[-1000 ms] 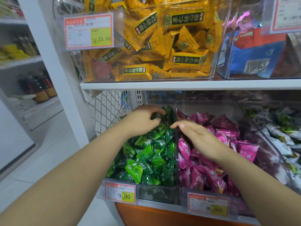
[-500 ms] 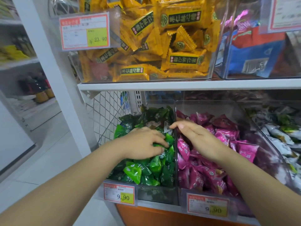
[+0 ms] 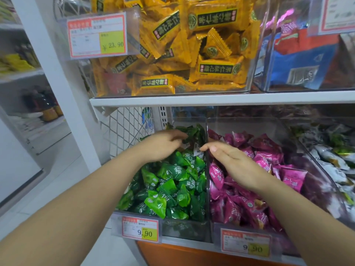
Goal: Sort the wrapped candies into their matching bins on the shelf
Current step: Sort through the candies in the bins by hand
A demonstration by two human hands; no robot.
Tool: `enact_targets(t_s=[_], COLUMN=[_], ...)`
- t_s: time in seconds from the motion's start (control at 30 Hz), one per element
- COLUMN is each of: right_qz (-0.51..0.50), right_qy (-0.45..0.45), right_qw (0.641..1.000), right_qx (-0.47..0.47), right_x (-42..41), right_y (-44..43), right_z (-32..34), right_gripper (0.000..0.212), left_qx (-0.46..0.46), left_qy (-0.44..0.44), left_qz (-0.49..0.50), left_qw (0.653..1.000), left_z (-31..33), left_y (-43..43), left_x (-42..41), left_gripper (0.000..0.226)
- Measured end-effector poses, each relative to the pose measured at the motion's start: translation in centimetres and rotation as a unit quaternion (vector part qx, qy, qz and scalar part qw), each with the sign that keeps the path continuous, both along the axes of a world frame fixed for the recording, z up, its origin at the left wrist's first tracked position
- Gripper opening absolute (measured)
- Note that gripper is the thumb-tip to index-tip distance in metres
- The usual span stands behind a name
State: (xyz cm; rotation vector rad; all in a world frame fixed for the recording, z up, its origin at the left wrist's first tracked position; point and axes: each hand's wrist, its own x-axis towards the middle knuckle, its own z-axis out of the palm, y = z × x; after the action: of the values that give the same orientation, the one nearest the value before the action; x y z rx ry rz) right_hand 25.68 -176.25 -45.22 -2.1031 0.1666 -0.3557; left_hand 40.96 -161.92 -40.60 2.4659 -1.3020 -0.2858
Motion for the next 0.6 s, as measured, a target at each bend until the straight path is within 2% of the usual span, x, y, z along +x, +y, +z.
enact_targets(t_s=[0.1,0.23,0.4,0.5,0.6], right_qz=[0.004,0.005,0.003,0.003,0.001], right_qy=[0.001,0.004,0.004,0.004,-0.001], right_qw=[1.0,1.0,1.0,1.0,1.0], right_qx=[0.002,0.005,0.005,0.003,0.0], right_x=[0.1,0.2,0.1,0.0,0.2], right_y=[-0.2,-0.4,-0.4,-0.3,-0.3], right_z=[-0.1,-0.2,-0.2,-0.1,-0.2], right_gripper=[0.027,0.028,0.029,0.028,0.028], left_qx=[0.061,0.105,0.01,-0.069,-0.123], left_qy=[-0.051,-0.062,-0.013,-0.031,-0.043], left_qz=[0.016,0.033,0.045,0.068,0.084], left_qw=[0.997,0.992,0.999,0.995,0.988], left_z=[-0.7,-1.1,-1.4,-0.7,0.5], left_y=[-1.1,-2.3,-2.2,-1.9,-2.5], left_x=[1.1,1.5,2.8,2.5,1.6], left_gripper=[0.04,0.052,0.029,0.017,0.019])
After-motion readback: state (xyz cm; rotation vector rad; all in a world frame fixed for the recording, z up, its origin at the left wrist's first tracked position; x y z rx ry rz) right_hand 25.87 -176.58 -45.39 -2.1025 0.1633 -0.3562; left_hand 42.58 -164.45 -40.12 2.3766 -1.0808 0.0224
